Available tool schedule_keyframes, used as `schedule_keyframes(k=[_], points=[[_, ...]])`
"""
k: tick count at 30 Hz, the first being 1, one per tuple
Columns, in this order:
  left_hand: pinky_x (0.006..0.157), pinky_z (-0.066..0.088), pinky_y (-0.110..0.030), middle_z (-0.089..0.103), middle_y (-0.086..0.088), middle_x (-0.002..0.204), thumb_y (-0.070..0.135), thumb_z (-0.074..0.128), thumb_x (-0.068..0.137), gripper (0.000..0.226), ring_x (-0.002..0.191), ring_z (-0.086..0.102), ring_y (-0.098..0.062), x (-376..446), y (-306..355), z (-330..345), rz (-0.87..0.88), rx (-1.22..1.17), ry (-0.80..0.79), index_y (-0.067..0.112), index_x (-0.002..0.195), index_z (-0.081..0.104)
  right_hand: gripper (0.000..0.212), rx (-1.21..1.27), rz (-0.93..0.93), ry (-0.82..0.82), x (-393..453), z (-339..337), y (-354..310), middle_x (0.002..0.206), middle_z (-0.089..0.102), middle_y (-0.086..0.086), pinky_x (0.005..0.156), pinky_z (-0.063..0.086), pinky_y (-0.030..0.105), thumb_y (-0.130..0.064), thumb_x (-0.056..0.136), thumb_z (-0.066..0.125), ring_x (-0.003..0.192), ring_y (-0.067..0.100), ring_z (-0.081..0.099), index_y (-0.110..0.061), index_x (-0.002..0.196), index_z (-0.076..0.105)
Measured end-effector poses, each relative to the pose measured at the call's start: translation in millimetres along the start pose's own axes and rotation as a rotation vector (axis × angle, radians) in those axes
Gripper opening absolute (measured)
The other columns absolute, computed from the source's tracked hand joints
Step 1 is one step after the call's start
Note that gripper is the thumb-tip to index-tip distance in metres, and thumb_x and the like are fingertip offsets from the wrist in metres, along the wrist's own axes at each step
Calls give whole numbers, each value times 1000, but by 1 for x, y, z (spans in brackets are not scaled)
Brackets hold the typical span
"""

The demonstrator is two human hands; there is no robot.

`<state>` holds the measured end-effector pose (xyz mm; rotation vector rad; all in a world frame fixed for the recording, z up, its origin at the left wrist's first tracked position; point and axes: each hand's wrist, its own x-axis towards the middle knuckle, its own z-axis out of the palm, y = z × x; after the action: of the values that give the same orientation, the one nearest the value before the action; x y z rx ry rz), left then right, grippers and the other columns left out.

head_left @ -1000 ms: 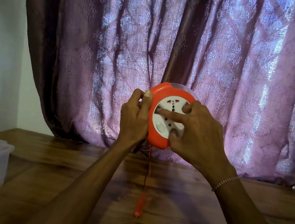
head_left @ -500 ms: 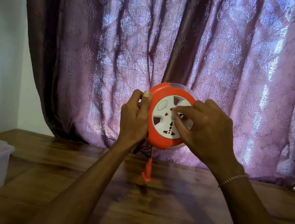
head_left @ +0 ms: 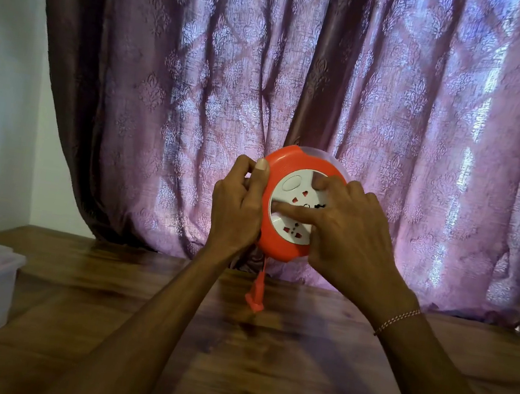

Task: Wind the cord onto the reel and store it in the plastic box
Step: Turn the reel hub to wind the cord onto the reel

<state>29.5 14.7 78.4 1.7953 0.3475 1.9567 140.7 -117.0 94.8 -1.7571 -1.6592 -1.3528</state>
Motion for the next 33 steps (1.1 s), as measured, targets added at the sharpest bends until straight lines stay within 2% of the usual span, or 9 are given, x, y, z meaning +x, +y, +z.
schedule_keyframes(k=[2,5,10,14,19,23,27,31,33], points=[[48,43,-44,55,9,55,43,43,106,35,48,47,-8,0,0,1,2,-15,-13,27,74,43,56,70,92,41,-1,0,-3,108,59,5,74,41,41,-36,73,49,90,29,55,-53,126,58],[47,37,-40,52,11,53,41,44,106,35,47,42,-5,0,1,2,-4,-40,-48,27,74,42,59,134,173,115,-5,3,-8,90,64,6,70,45,40,-40,65,61,83,30,62,-49,124,61],[48,38,-46,48,8,50,42,46,105,36,48,40,-8,-1,0,1,-4,-24,-62,22,75,43,58,217,242,238,-6,7,-9,84,75,3,68,54,37,-57,62,67,77,30,68,-43,118,67],[51,39,-44,50,10,52,43,45,105,35,48,41,-5,-4,2,7,11,1,-62,25,74,42,61,325,427,378,-6,14,-15,83,76,1,64,52,33,-66,55,74,72,31,69,-30,105,71],[51,29,-30,49,10,49,45,44,104,30,45,41,-4,-5,-2,9,112,114,-44,27,80,45,65,460,589,327,-8,25,-19,89,74,4,70,54,39,-69,55,72,82,34,69,-27,103,62],[48,35,-34,46,7,49,51,41,103,33,45,42,-6,-3,-5,8,95,116,-7,27,81,45,70,460,581,240,-7,24,-15,89,74,-2,77,55,39,-79,59,63,87,29,69,-37,116,60],[52,43,-48,53,11,60,54,36,103,41,51,42,-9,1,-11,4,23,67,33,22,77,42,55,495,424,197,-3,18,-3,65,70,-10,74,56,36,-76,75,56,79,20,71,-46,121,60],[55,43,-54,49,11,61,52,34,105,39,53,39,-10,2,-11,5,7,38,16,27,75,38,38,528,444,437,-7,22,-4,55,60,-8,60,53,36,-60,83,61,61,19,64,-34,110,63],[55,43,-53,50,11,62,51,34,105,39,54,40,-9,1,-11,6,3,27,5,26,76,39,40,644,551,558,-9,24,-2,61,53,-6,60,48,36,-57,81,66,62,20,57,-28,104,53]])
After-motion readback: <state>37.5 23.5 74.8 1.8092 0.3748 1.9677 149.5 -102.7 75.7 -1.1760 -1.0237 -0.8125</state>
